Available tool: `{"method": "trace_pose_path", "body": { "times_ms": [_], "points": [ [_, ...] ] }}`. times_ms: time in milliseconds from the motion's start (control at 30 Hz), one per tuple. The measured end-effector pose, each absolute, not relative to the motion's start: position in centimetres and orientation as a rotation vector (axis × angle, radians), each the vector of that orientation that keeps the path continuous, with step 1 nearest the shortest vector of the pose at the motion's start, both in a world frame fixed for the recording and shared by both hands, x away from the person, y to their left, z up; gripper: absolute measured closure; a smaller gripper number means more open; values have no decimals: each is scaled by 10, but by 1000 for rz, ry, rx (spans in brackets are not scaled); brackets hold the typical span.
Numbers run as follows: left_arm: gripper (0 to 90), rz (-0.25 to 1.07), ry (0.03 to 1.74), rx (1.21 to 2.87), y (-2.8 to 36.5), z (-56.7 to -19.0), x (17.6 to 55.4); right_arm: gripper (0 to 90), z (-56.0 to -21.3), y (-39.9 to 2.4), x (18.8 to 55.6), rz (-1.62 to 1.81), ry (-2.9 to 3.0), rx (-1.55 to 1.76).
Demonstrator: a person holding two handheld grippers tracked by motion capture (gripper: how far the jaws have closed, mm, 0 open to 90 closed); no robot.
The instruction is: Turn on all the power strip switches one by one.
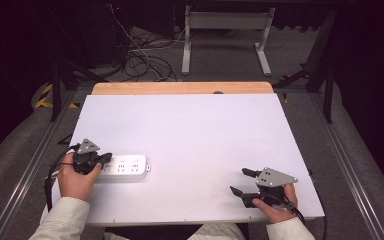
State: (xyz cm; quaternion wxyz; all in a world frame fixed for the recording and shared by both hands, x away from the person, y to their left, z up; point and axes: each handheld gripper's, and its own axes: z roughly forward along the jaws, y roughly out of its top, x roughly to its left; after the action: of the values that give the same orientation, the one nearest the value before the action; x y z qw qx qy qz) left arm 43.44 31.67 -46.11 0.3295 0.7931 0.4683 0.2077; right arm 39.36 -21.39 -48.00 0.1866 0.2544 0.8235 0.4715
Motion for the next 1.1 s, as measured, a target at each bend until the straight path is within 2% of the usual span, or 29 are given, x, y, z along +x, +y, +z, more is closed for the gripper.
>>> {"method": "trace_pose_path", "body": {
  "times_ms": [67, 233, 567, 833, 1100],
  "points": [
    [900, 567, 1195, 1967, 326, -442, 427, 277, -480, -215, 394, 1323, 2322, 715],
    [900, 564, 1154, 1959, 322, -430, 421, 277, -481, -214, 396, 1317, 2326, 726],
    [900, 560, 1140, 1976, 313, -429, 421, 277, -481, -214, 395, 1320, 2324, 721],
    [900, 554, 1039, 2045, 297, -436, 425, 277, -481, -214, 395, 1323, 2323, 720],
    [900, 519, 1055, 2060, 290, -447, 431, 277, -481, -214, 395, 1323, 2322, 720]
  ]
}}
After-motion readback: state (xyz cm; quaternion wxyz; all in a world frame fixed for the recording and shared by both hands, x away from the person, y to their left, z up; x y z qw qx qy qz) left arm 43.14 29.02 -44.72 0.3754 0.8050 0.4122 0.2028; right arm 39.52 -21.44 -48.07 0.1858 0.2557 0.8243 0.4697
